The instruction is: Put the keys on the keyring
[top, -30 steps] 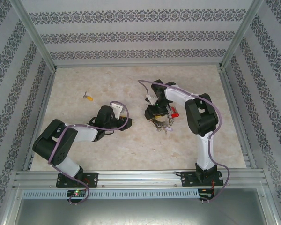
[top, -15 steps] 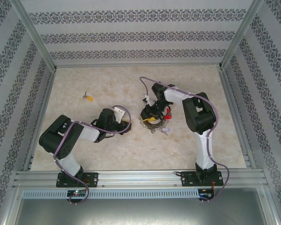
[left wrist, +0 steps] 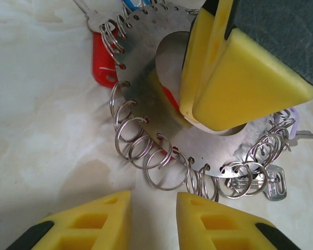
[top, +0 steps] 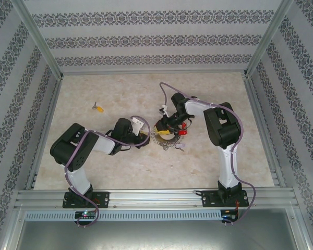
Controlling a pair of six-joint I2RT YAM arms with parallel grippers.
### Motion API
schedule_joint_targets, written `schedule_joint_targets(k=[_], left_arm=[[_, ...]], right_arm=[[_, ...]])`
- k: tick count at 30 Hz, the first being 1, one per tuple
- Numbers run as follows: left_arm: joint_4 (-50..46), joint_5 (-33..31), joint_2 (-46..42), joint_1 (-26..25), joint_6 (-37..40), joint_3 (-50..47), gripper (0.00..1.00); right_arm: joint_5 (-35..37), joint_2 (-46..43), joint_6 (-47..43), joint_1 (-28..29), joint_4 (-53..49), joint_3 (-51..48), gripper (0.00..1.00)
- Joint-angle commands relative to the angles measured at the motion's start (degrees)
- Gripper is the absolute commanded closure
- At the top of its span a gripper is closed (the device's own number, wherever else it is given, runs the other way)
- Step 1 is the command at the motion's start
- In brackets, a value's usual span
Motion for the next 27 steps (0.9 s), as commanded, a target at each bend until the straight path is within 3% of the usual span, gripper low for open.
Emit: schedule_joint_targets(k=[1,14,20,27], left_arm=[[-2.7,-1.0,1.1,-0.6,1.2,1.3,0.74],[-3.9,-3.8,3.0,-0.6,0.0,3.3,0.75],[-5.5,-6.0,4.6,-0.6,-0.8,5.4,0.75],[-5.0,-7.4,5.3,-0.5,-1.9,5.1,0.76]], right_arm=[[-2.3,0.8,0.8,0.0,1.6,-0.6,0.62],[10.3,-1.5,0.7,1.7,0.2,-1.5,0.55],[15.4,-5.0,5.1,3.2,4.0,-6.4,0.53],[14.1,-8.1,5.1,1.2,4.9,-9.0,0.52]])
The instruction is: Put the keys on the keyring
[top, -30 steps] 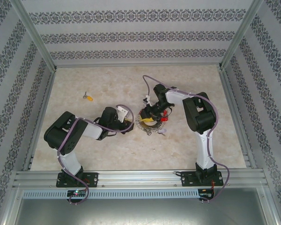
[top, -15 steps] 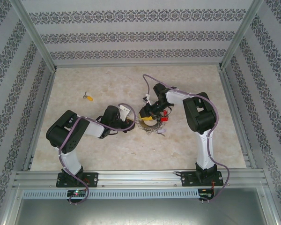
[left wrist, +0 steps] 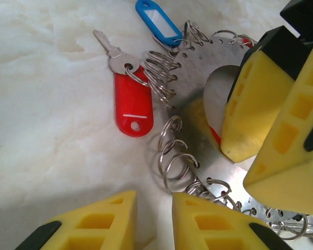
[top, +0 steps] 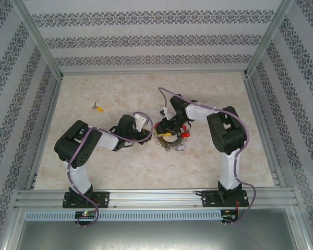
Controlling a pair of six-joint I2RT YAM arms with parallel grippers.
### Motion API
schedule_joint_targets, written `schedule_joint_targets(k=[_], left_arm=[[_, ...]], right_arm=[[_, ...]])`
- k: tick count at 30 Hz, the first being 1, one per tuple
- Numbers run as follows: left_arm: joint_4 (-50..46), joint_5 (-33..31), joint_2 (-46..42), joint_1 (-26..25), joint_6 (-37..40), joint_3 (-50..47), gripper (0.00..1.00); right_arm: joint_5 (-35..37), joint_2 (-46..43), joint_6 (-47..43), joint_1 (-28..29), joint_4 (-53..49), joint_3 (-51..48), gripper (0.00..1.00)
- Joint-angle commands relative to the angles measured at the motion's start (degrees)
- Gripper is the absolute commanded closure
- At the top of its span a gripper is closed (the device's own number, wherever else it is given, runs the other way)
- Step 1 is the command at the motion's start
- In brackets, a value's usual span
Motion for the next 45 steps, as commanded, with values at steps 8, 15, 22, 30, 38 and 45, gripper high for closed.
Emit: schedule_joint_targets(k=[8,15,22,30,38,45], left_arm=[[-2.5,3.8,3.4,1.6,-1.6,1.0,0.72],[-5.5,8.9,6.0,1.7,-0.2,5.0,0.71],[-6.3,6.8,6.1,1.0,0.7,4.8,0.71],[-6.5,4.1,9.4,0.7,0.4,6.5,0.74],[-7.6,4.8,11.0,0.7,0.8,7.7,0.75],[-8.6,5.7,12.0,0.7,0.7,8.4,0.76]], right_arm=[[7.5,-5.0,1.4,-1.3,-2.8,-2.8,0.51],[9.7,-6.8,2.5,-1.3,-2.6,-6.1,0.49],[3.9,-3.8,0.1,-1.2,-3.9,-5.1,0.49],[-1.2,1.4,-2.7,0.7,-5.8,-0.6,0.54],[-9.1,4.5,-2.2,1.3,-0.6,-0.7,0.54],[-15.1,6.6,2.0,1.6,6.2,-0.8,0.54]])
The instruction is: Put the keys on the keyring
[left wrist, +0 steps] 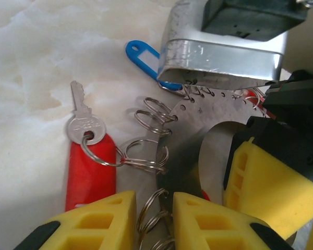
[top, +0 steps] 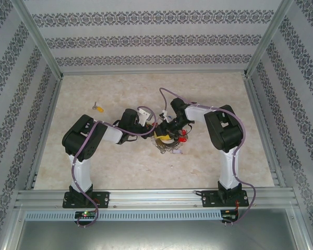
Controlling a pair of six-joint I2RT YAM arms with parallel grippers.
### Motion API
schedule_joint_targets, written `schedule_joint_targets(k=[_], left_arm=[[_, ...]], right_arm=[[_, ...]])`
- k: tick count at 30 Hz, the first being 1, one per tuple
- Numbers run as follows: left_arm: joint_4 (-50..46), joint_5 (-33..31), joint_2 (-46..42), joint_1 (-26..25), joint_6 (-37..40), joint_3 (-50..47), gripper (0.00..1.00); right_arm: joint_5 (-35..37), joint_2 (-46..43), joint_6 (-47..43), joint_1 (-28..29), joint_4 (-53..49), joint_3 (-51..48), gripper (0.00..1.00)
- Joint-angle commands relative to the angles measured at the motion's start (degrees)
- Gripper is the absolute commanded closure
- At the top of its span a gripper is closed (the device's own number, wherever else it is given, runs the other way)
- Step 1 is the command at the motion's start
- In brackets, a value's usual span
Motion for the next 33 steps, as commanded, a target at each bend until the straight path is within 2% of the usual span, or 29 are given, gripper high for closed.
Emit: schedule_joint_targets(k=[1,13,19,25,28,30,33], left_arm=[[-8.4,-1.2,4.9,-0.5,0.7,-0.2,0.77],[-8.9,0.1,1.0,0.2,-2.0,0.2,0.79],[-4.5,6.9,-1.9,6.6,-17.2,1.5,0.75],[-3.5,10.5,-6.9,10.1,-26.4,-2.0,0.68],[-10.8,12.1,-10.5,12.0,-30.2,-3.4,0.67],[-18.2,14.1,-12.6,12.1,-27.8,-3.1,0.67],[-24.8,21.2,-12.8,11.9,-26.4,-2.4,0.68]], right_arm=[[-4.1,3.4,2.4,1.6,6.3,-0.1,0.55],[-10.1,2.4,12.7,1.5,21.5,-4.7,0.59],[-9.3,1.8,14.1,1.5,24.0,-6.8,0.6],[-6.7,2.6,14.1,1.4,23.7,-6.8,0.61],[-5.6,2.4,13.9,1.4,23.1,-6.7,0.6],[-5.0,2.3,13.9,1.4,23.0,-6.8,0.6],[-4.6,2.9,14.5,1.5,23.3,-6.4,0.6]])
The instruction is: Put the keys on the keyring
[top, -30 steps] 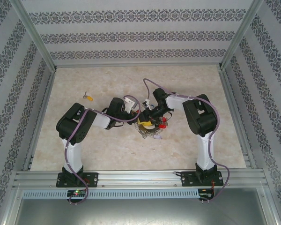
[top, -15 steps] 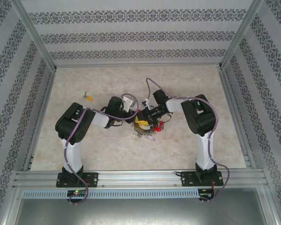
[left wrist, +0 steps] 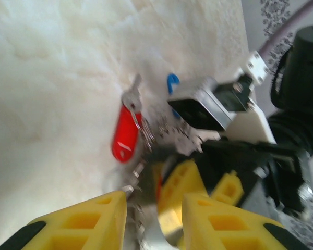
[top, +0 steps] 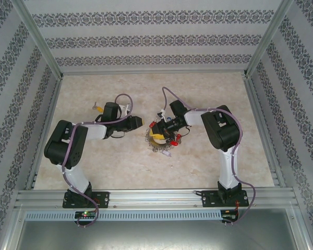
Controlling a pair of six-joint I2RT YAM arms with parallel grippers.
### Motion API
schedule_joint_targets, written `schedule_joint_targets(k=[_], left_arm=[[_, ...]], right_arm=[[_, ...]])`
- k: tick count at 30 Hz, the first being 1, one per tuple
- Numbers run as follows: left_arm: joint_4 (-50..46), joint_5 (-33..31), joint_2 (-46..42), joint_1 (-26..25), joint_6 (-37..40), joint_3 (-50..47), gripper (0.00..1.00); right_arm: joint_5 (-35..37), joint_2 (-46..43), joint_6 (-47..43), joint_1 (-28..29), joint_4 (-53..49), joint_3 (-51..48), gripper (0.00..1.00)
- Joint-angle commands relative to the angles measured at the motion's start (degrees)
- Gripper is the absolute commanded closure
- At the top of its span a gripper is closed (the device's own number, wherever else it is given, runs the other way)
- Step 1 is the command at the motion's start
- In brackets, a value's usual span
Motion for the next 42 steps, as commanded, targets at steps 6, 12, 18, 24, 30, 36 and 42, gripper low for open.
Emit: schedule_joint_targets(k=[6,12,18,24,30,36,42], left_arm=[[-16.2,12.0,2.4,-2.7,1.5,0.9,0.73],[-11.5,14.5,5.8,-4.5,-0.9,2.1,0.78],[-9.0,15.9,8.9,-4.6,-2.7,2.5,0.85],[-7.7,15.0,11.3,-4.6,-2.8,3.0,0.96],[-6.3,14.9,11.6,-4.8,-3.0,3.4,1.0],[-2.0,15.6,12.8,-4.9,-5.4,2.5,1.0],[-0.3,16.1,12.8,-4.9,-5.8,2.2,1.0]], right_arm=[[5.0,2.3,0.7,1.1,2.2,0.5,0.61],[5.3,2.4,1.0,1.1,2.2,0.9,0.62],[5.6,2.5,1.2,1.1,2.0,0.9,0.65],[7.7,2.3,1.5,1.7,1.6,0.0,0.65],[9.2,2.4,0.9,2.9,0.7,-0.7,0.65],[8.8,2.4,0.2,3.2,0.6,-1.1,0.61],[6.4,3.7,0.8,3.7,2.1,-1.0,0.66]])
